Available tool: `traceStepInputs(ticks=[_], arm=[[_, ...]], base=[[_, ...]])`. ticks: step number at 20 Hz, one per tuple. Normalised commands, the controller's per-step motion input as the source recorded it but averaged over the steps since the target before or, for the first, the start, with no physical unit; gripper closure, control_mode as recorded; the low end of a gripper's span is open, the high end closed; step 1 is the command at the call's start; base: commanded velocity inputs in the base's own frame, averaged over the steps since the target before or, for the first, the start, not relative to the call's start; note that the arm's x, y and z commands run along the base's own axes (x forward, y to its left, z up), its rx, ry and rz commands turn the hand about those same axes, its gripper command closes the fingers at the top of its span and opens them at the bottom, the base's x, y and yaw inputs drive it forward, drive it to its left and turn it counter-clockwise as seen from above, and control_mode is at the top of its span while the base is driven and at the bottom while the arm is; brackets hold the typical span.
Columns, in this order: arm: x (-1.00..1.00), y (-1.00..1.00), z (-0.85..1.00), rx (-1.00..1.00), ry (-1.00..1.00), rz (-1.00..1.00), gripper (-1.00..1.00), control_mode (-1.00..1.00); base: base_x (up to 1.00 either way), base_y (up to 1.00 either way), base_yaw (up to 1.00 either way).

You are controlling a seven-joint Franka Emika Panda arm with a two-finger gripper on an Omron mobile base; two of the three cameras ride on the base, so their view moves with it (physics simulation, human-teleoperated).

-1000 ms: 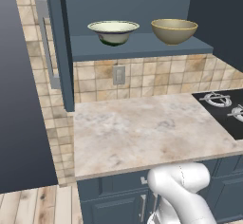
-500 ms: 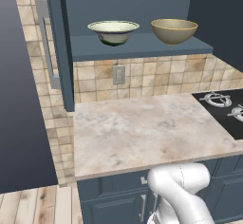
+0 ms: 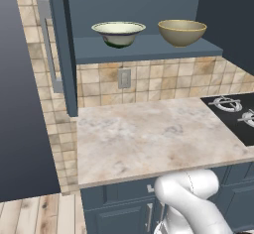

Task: Open the cabinet. Pick the bowls from the counter and place them in the cabinet. Then close the cabinet.

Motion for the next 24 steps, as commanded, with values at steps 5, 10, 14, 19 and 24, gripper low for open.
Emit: traceStepInputs(ticks=[5, 10, 14, 19, 24], arm=[[0.2, -0.27, -0.01, 0.03, 0.0, 0.18, -1.0, -1.0], [0.27, -0.24, -0.09, 0.01, -0.01, 0.18, -1.0, -1.0], [0.4, -0.21, -0.14, 0.01, -0.01, 0.18, -1.0, -1.0], [0.44, -0.19, -0.08, 0.01, -0.02, 0.15, -1.0, -1.0], [0.29, -0.41, 0.0, 0.06, 0.0, 0.11, -1.0, -1.0]], base=[[0.0, 0.0, 0.0], [0.0, 0.0, 0.0], [0.0, 0.0, 0.0], [0.0, 0.0, 0.0], [0.0, 0.0, 0.0]])
